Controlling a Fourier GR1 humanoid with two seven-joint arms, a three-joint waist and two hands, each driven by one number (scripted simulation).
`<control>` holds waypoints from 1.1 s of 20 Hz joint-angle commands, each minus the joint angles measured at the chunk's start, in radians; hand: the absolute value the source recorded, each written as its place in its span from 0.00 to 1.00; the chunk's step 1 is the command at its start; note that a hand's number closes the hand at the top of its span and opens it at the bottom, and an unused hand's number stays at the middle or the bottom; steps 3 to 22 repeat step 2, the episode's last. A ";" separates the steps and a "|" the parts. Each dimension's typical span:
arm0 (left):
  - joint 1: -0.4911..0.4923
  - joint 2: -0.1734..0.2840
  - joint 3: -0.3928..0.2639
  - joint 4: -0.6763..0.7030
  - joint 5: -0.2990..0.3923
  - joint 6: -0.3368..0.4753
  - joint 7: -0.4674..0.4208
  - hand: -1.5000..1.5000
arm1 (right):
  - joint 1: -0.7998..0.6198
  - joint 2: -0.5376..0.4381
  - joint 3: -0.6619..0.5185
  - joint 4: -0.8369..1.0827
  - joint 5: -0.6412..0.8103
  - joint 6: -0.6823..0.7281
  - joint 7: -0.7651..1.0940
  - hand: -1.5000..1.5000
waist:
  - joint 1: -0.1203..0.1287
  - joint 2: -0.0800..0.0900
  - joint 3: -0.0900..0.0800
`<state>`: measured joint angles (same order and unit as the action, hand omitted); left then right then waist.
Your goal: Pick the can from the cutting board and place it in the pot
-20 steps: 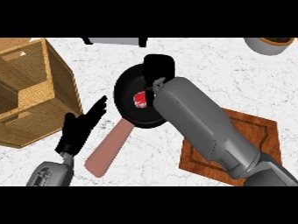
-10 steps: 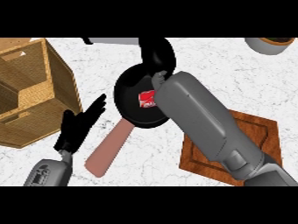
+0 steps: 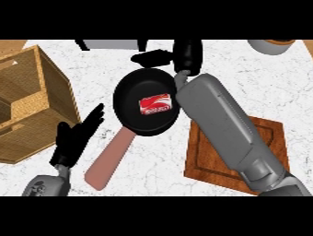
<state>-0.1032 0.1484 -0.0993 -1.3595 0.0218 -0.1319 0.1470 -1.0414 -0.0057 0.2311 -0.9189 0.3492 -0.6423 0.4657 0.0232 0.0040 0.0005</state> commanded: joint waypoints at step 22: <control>0.071 0.001 -0.006 -0.040 0.000 -0.008 -0.007 0.50 | 0.144 -0.049 -0.058 -0.179 -0.069 0.018 -0.094 0.00 | -0.026 -0.009 0.000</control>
